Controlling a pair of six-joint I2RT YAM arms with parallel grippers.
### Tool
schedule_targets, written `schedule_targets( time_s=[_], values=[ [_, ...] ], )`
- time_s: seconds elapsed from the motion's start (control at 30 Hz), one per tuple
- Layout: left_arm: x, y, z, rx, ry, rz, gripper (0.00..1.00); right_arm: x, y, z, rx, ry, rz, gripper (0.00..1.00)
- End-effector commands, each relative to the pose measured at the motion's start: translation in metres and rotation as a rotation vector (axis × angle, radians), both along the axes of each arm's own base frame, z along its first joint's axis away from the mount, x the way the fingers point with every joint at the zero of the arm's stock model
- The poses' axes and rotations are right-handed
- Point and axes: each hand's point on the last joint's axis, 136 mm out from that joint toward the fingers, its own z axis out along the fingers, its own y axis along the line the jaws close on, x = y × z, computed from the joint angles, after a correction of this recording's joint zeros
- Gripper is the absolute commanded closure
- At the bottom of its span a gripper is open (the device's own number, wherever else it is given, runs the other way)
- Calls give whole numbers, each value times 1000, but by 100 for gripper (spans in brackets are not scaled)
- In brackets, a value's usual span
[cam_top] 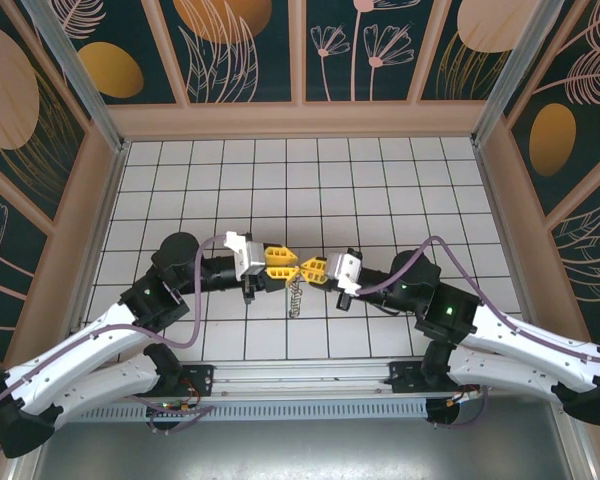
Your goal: Put the keys on the keyring
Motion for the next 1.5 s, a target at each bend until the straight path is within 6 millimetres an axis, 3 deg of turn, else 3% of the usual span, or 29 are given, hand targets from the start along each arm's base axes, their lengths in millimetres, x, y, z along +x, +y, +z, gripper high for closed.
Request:
schedule_targets(
  time_s=[0.0,0.17,0.57,0.6,0.67,0.87,1.07,1.23,1.47],
  values=[
    [17,14,-9,117,-23,138,75,13,-5,18,-13,-31,-78,100],
    [28,19,-15,222,-27,195,83,24,2,6,-139,-3,-114,100],
    [24,8,-23,281,8,126,86,29,16,-10,-260,37,-100,100],
    [23,7,-23,280,9,117,87,30,17,-12,-271,40,-101,100],
    [22,7,-22,274,7,111,99,32,17,-15,-290,43,-111,100],
    [18,7,-20,251,3,99,100,35,13,-21,-311,53,-133,100],
    [10,7,-6,130,4,74,100,34,8,-19,-286,49,-144,100],
    [-3,10,14,3,-19,32,100,14,2,-5,-176,52,-62,81],
    [-12,11,27,-76,-25,-13,100,4,-1,0,-123,56,-20,77]
  ],
)
